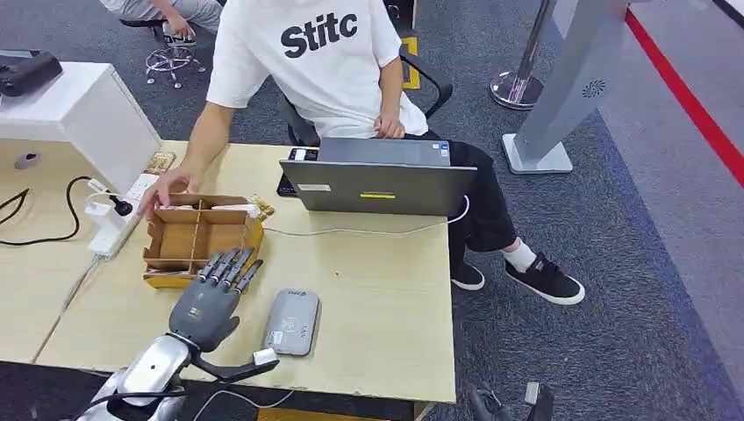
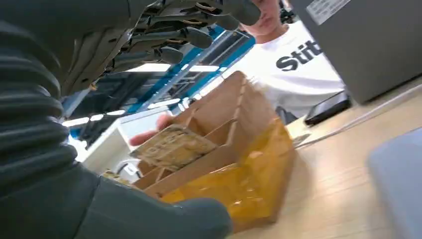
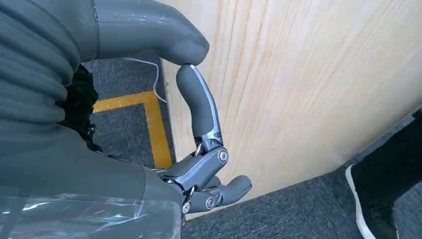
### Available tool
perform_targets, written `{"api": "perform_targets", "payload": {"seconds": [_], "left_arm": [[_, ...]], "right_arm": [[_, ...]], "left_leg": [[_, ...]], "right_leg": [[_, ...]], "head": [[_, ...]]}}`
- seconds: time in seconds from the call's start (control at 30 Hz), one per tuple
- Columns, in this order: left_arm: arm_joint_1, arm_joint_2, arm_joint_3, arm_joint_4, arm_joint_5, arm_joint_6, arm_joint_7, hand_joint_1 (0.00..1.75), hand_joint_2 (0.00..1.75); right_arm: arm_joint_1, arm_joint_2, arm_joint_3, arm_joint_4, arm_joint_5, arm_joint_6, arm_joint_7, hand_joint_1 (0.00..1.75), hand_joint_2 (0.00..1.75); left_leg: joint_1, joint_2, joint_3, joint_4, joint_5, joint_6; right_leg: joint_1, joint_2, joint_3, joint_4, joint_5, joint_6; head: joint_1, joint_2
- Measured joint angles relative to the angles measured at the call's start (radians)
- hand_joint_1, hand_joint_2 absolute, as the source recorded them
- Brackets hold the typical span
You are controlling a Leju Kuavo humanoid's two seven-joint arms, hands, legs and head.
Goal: Pass the card to the sensor for recognition and then transmit it.
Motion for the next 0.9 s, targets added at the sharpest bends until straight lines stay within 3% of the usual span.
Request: {"api": "perform_targets", "payload": {"seconds": [0.27,0.53,0.73,0.9], "left_arm": [[0.0,0.025,0.068,0.02,-0.01,0.043,0.056,0.0,1.75],[-0.032,0.021,0.106,0.079,-0.01,0.057,0.061,0.0,1.75],[-0.039,0.007,0.115,0.105,-0.011,0.069,0.007,0.0,1.75],[-0.037,-0.016,0.122,0.11,0.022,0.088,-0.095,0.0,1.75]], "right_arm": [[0.0,0.0,0.014,0.0,0.015,-0.004,0.003,0.0,1.75],[-0.001,0.0,0.024,0.0,0.018,-0.005,0.007,0.0,1.75],[-0.001,0.001,0.029,0.0,0.018,-0.004,0.009,0.0,1.75],[-0.001,0.002,0.038,0.0,0.018,-0.003,0.01,0.0,1.75]], "left_leg": [[0.0,0.0,0.0,0.0,0.0,0.0],[0.0,0.0,0.0,0.0,0.0,0.0],[0.0,0.0,0.0,0.0,0.0,0.0],[0.0,0.0,0.0,0.0,0.0,0.0]], "right_leg": [[0.0,0.0,0.0,0.0,0.0,0.0],[0.0,0.0,0.0,0.0,0.0,0.0],[0.0,0.0,0.0,0.0,0.0,0.0],[0.0,0.0,0.0,0.0,0.0,0.0]], "head": [[0.0,0.0],[0.0,0.0],[0.0,0.0],[0.0,0.0]]}}
